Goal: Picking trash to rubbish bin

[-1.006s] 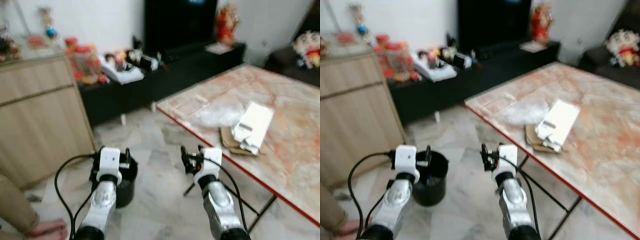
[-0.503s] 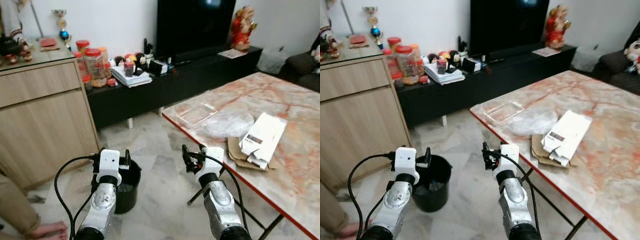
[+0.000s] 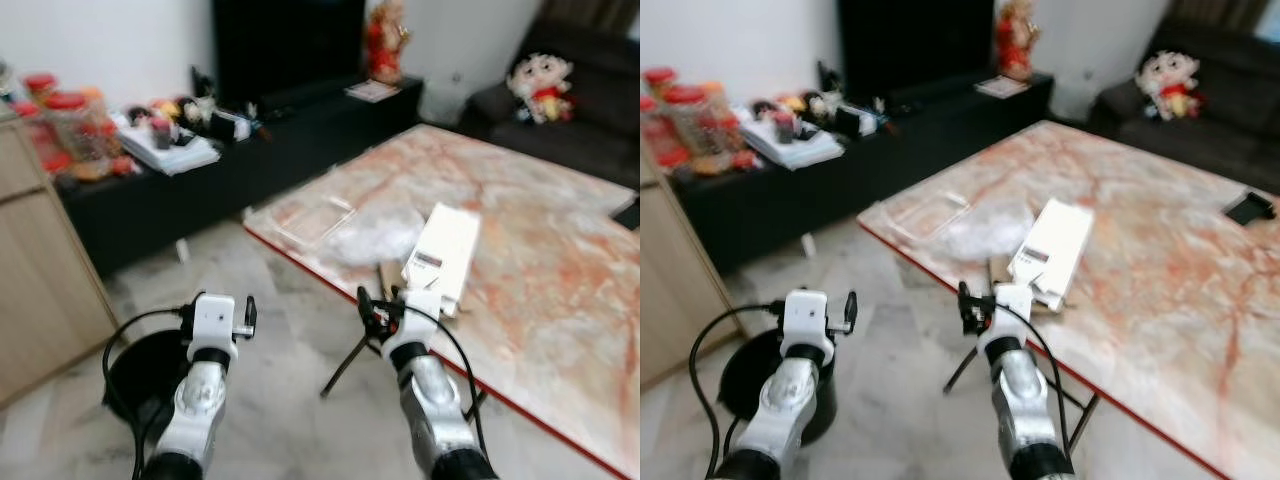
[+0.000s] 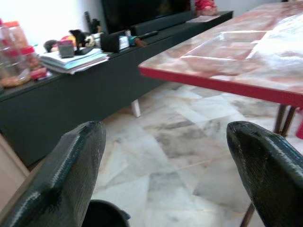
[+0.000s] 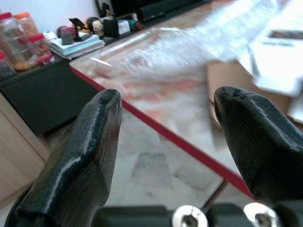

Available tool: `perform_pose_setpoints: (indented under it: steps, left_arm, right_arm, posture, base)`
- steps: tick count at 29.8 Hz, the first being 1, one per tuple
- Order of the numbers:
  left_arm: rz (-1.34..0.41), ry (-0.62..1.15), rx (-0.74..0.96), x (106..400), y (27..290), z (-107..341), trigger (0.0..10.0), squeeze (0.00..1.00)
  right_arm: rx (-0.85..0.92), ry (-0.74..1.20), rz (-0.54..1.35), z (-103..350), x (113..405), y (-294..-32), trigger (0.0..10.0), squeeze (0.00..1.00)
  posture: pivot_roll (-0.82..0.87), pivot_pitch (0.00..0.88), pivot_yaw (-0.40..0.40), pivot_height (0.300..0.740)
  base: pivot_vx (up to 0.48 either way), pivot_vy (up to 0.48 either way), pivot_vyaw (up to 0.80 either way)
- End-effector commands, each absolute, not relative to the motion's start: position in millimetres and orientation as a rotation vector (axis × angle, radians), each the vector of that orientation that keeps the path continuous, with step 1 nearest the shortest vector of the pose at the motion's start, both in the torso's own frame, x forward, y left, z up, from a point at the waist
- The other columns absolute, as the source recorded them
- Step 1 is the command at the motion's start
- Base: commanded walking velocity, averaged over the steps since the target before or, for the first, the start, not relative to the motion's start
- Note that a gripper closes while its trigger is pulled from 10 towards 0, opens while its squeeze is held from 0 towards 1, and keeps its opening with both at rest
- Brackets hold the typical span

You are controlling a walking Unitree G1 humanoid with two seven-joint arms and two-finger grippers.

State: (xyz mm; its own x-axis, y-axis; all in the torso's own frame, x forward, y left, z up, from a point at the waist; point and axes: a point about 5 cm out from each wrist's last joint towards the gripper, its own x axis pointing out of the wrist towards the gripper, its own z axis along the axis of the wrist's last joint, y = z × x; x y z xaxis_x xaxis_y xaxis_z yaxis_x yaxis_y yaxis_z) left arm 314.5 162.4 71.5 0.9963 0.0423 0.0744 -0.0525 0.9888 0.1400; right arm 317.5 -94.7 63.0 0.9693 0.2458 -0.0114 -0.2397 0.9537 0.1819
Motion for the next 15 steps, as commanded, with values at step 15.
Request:
perform_pose_setpoints:
  steps: [15]
  left_arm:
    - [0.018, -0.099, 0.125, 317.9, 159.0, 78.6, 10.0, 0.0]
  right_arm:
    - [0.172, 0.021, 0.246, 67.9, 321.2, -95.5, 10.0, 0.0]
  posture:
    - [0.17, 0.0, -0.028, 0.74]
  base:
    - [0.0, 0.0, -0.8]
